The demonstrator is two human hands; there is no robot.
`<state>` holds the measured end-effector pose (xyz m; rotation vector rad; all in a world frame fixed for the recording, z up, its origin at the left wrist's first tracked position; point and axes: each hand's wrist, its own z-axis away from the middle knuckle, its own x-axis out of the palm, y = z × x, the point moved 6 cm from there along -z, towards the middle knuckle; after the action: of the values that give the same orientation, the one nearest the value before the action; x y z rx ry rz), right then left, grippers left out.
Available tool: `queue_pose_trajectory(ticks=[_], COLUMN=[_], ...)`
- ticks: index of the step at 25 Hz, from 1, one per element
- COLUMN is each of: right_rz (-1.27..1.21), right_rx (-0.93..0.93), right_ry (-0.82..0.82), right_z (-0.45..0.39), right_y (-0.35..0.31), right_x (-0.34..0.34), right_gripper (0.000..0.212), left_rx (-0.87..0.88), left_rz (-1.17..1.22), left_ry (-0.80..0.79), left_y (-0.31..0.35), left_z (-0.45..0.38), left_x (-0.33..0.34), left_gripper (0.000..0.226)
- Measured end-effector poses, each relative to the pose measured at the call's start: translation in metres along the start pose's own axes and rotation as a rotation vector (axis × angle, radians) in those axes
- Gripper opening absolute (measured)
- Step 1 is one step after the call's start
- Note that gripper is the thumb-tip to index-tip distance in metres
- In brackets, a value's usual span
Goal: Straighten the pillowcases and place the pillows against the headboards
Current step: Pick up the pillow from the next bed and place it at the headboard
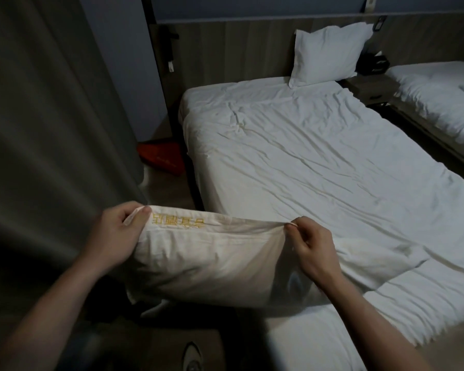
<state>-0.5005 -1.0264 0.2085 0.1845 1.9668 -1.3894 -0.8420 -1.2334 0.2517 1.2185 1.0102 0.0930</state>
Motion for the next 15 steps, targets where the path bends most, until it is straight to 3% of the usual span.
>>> queue_pose_trajectory(ticks=[6,15], right_rz=[-0.017,-0.053], right_rx=[-0.019,-0.004], right_ry=[0.111,0.180], right_z=[-0.048,-0.168], right_y=[-0.040,-0.027], right_x=[0.015,0.033], right_gripper=[0.030,0.033], left_rx=[0.141,0.193], left_rz=[0.058,0.033], left_ry=[0.028,0.016], left_y=[0.024,0.040], left_z=[-0.085,-0.208], left_x=[-0.032,-0.013], left_gripper=[0.024,0.036])
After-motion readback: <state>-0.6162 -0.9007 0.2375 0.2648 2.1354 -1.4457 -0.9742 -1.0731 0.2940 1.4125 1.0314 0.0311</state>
